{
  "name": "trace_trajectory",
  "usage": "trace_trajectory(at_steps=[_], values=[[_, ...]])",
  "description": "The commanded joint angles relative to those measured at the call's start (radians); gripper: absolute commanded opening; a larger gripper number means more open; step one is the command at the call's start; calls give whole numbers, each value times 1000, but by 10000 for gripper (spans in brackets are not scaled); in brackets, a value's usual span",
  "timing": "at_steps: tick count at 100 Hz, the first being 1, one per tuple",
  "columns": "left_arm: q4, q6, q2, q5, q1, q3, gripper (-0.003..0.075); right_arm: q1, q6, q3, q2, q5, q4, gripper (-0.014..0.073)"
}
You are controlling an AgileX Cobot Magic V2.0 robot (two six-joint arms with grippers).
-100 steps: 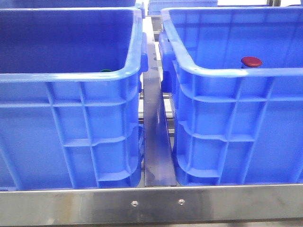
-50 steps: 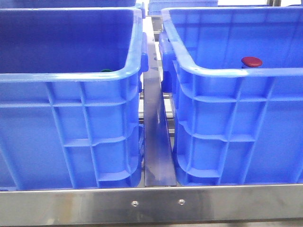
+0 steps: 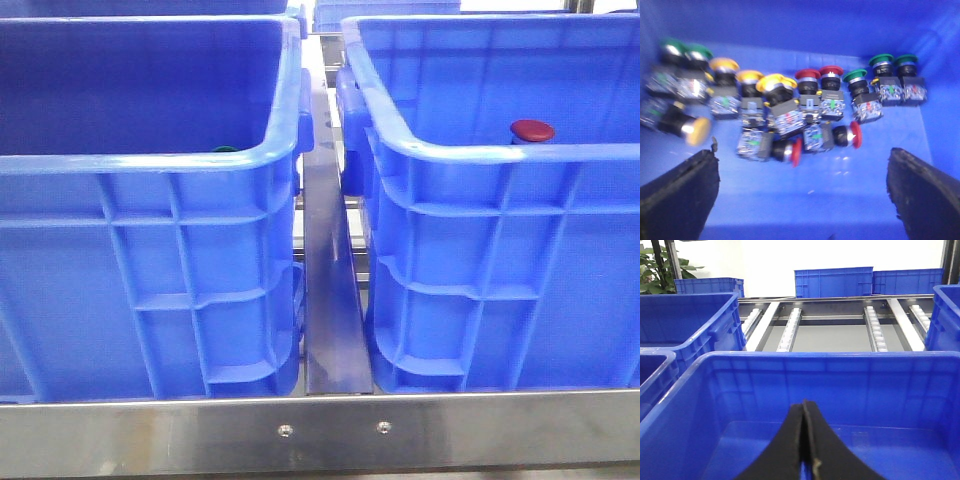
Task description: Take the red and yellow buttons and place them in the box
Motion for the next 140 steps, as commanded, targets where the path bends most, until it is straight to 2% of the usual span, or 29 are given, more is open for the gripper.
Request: trace_trajectory(at_steps=[1,31,57,75,126,140], values=[[-5,-61,86,-82,2,-75,640,-1,-11,-24,-2,38,103,-97],[4,-88,376,-91,2,-206,639,-1,-11,-24,-2,38,103,-97],[179,-323,528,-116,2,-211,639,-1,-11,-24,-2,38,103,-97],[184,-323,600,-172,2,-212,639,-1,-11,-24,-2,38,103,-97],[193,-329,702,-179,36,-269,638,-1,-11,-24,-2,37,103,-97],[189,-329,702,-173,36,-269,568,-1,-11,-24,-2,37,103,-97]])
